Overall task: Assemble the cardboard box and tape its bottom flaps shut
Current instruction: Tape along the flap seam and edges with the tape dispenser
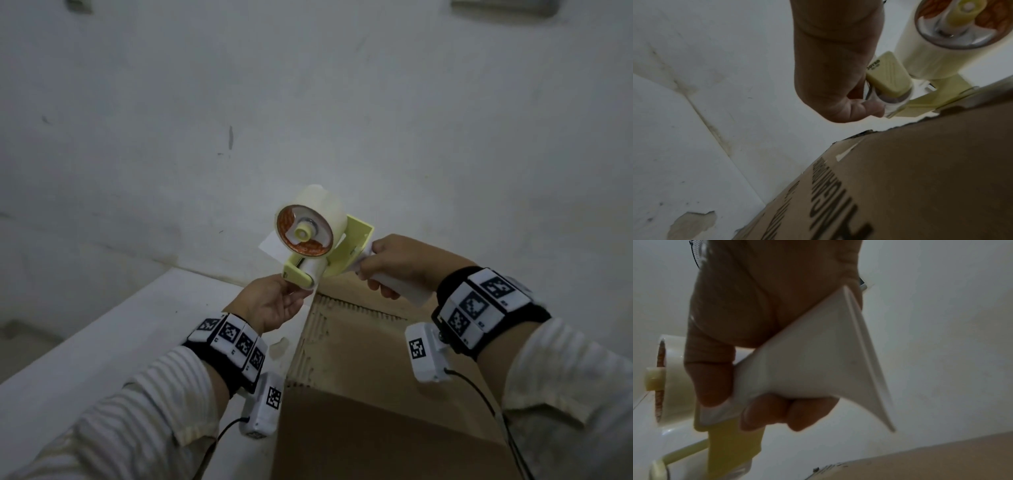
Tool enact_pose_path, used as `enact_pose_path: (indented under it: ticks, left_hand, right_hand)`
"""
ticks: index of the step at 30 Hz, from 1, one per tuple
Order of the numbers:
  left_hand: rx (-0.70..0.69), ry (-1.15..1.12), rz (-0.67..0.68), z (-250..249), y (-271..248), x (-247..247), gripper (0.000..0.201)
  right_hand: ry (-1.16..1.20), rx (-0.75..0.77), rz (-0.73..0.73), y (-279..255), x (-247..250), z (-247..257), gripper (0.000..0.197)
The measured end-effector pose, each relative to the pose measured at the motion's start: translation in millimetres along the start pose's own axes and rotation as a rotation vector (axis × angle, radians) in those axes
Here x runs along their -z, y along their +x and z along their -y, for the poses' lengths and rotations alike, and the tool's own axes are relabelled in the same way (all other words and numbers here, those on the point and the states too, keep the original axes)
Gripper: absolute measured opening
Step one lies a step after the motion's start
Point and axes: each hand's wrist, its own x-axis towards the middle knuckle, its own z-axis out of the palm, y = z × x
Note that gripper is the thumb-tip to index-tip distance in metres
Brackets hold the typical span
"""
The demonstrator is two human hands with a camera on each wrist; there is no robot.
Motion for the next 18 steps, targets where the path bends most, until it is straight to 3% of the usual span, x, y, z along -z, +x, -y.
enact_pose_path:
  ticks: [8, 14, 18]
  left_hand:
    - [-0.032, 0.051, 0.015, -8, 4, 5, 0.015]
    - [-0.081, 0.125, -0.099, -8, 7, 4, 0.04]
    - [-0.1, 0.173, -0.139, -7, 5, 0, 0.044]
  right_hand:
    - [0.039, -0.01, 0.019, 9, 8, 0, 0.011]
    - [0.036, -0.059, 0.021, 15, 8, -3, 0.01]
    - [0.065, -0.093, 0.008, 16, 7, -7, 0.01]
